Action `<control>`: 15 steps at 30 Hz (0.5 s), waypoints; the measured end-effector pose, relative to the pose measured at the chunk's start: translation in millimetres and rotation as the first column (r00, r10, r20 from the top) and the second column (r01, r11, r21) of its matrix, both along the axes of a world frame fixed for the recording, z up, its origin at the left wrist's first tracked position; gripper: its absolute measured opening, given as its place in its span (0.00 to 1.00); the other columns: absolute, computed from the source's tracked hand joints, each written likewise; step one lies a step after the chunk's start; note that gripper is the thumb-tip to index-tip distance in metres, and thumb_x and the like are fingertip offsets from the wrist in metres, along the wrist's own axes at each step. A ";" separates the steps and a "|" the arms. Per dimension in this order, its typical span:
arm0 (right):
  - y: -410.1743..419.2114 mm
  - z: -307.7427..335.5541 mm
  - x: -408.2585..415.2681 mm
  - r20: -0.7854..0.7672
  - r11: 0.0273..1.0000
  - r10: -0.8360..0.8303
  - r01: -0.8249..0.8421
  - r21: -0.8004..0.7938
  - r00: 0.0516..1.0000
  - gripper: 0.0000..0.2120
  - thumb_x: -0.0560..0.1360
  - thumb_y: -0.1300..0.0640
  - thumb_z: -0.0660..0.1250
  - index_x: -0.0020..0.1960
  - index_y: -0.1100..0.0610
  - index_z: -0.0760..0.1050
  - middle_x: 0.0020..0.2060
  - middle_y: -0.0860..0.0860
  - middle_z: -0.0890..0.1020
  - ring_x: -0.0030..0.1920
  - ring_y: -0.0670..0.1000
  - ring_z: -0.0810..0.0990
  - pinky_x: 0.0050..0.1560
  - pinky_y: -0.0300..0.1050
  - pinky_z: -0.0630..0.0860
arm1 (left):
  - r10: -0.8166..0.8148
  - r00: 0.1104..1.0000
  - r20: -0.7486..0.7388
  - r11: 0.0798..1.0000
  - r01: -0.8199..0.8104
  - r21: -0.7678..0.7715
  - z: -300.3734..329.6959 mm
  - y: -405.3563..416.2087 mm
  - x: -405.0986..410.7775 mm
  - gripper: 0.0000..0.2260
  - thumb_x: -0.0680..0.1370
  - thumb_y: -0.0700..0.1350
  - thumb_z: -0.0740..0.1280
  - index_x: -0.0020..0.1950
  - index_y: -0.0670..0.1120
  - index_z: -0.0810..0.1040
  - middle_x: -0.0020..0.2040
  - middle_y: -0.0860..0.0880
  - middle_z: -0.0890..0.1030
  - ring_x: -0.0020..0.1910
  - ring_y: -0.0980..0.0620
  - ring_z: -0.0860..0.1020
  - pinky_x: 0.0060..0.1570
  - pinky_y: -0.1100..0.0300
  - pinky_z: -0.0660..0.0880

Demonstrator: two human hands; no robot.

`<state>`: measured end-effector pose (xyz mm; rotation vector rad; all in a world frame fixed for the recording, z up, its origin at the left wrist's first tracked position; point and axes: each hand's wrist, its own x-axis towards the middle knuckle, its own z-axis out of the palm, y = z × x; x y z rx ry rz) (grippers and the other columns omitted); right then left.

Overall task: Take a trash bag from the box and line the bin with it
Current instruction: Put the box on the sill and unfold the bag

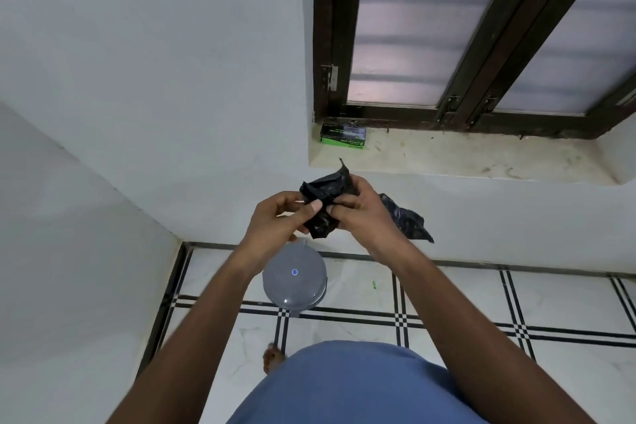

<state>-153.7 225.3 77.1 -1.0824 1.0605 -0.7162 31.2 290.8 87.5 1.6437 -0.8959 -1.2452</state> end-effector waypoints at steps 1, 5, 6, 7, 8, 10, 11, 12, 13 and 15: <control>-0.8 0.4 -5.3 0.000 1.000 0.012 -0.012 -0.002 1.000 0.29 0.83 0.72 0.69 0.79 0.55 0.67 0.59 0.57 0.89 0.59 0.55 0.89 0.60 0.56 0.87 | 0.029 0.999 0.015 0.999 -0.029 -0.014 -1.9 -1.3 -4.0 0.12 0.79 0.51 0.78 0.56 0.44 0.86 0.47 0.47 0.89 0.38 0.51 0.85 0.38 0.57 0.79; -8.4 -3.9 -33.2 -0.014 0.999 -0.034 0.035 0.019 0.999 0.31 0.82 0.73 0.68 0.80 0.52 0.68 0.61 0.54 0.88 0.60 0.58 0.89 0.61 0.60 0.86 | 0.257 0.936 -0.240 0.966 -0.257 0.033 -5.6 -2.2 -10.7 0.04 0.82 0.42 0.74 0.53 0.42 0.85 0.47 0.47 0.87 0.38 0.50 0.82 0.42 0.57 0.78; -10.4 -4.7 -39.9 -0.039 0.998 -0.059 0.059 0.015 0.998 0.31 0.82 0.71 0.69 0.81 0.53 0.69 0.61 0.53 0.87 0.60 0.58 0.89 0.62 0.60 0.86 | 0.297 0.896 -0.329 0.954 -0.295 0.059 -5.8 -1.0 -10.1 0.04 0.83 0.42 0.71 0.55 0.44 0.84 0.48 0.47 0.87 0.41 0.50 0.83 0.44 0.57 0.78; -11.1 -4.8 -45.3 -0.078 0.997 -0.070 0.071 0.005 0.994 0.30 0.82 0.69 0.71 0.81 0.54 0.69 0.61 0.52 0.87 0.59 0.58 0.89 0.60 0.57 0.87 | 0.315 0.870 -0.378 0.947 -0.312 0.071 -7.9 1.2 -9.8 0.05 0.84 0.43 0.69 0.56 0.44 0.84 0.49 0.47 0.86 0.44 0.50 0.84 0.46 0.56 0.79; -11.8 -5.5 -49.6 -0.129 0.998 -0.064 0.062 -0.017 0.990 0.28 0.83 0.68 0.72 0.80 0.54 0.70 0.61 0.51 0.87 0.58 0.59 0.89 0.57 0.53 0.87 | 0.314 0.863 -0.395 0.947 -0.312 0.073 -9.5 3.4 -11.0 0.07 0.85 0.45 0.68 0.57 0.44 0.84 0.50 0.48 0.86 0.47 0.49 0.85 0.49 0.55 0.80; -12.2 -7.7 -60.6 -0.246 0.995 -0.023 -0.002 -0.102 0.969 0.25 0.83 0.65 0.72 0.79 0.56 0.73 0.60 0.50 0.88 0.56 0.57 0.89 0.52 0.48 0.85 | 0.307 0.881 -0.359 0.951 -0.299 0.079 -16.2 7.7 -19.2 0.11 0.87 0.50 0.65 0.59 0.45 0.84 0.54 0.48 0.87 0.54 0.49 0.85 0.53 0.51 0.81; -11.9 -9.9 -64.3 -0.305 0.986 -0.015 -0.037 -0.162 0.952 0.24 0.83 0.63 0.72 0.77 0.55 0.75 0.59 0.48 0.88 0.54 0.54 0.89 0.51 0.44 0.85 | 0.301 0.897 -0.323 0.954 -0.290 0.082 -19.9 10.5 -23.1 0.13 0.87 0.51 0.65 0.60 0.45 0.84 0.55 0.48 0.87 0.55 0.48 0.86 0.55 0.50 0.81; -12.0 -11.3 -67.8 -0.355 0.974 -0.007 -0.074 -0.215 0.935 0.22 0.83 0.62 0.73 0.76 0.54 0.78 0.57 0.47 0.89 0.52 0.51 0.88 0.51 0.41 0.85 | 0.297 0.907 -0.298 0.955 -0.285 0.084 -22.0 13.0 -27.4 0.14 0.88 0.52 0.65 0.61 0.44 0.83 0.56 0.46 0.87 0.55 0.48 0.86 0.55 0.50 0.81; -12.8 -12.3 -71.8 -0.392 0.965 0.010 -0.111 -0.237 0.920 0.19 0.83 0.60 0.73 0.73 0.53 0.80 0.56 0.46 0.89 0.52 0.49 0.88 0.52 0.40 0.84 | 0.302 0.912 -0.279 0.953 -0.289 0.086 -23.3 14.9 -32.1 0.14 0.88 0.53 0.65 0.61 0.43 0.82 0.55 0.44 0.86 0.52 0.46 0.85 0.54 0.50 0.81; -13.7 -11.0 -78.5 -0.428 0.955 0.086 -0.196 -0.220 0.900 0.14 0.83 0.54 0.75 0.68 0.51 0.84 0.54 0.46 0.89 0.54 0.47 0.87 0.59 0.42 0.83 | 0.334 0.903 -0.272 0.942 -0.324 0.083 -22.6 17.2 -40.0 0.15 0.87 0.54 0.66 0.58 0.43 0.82 0.48 0.43 0.84 0.44 0.45 0.80 0.51 0.50 0.80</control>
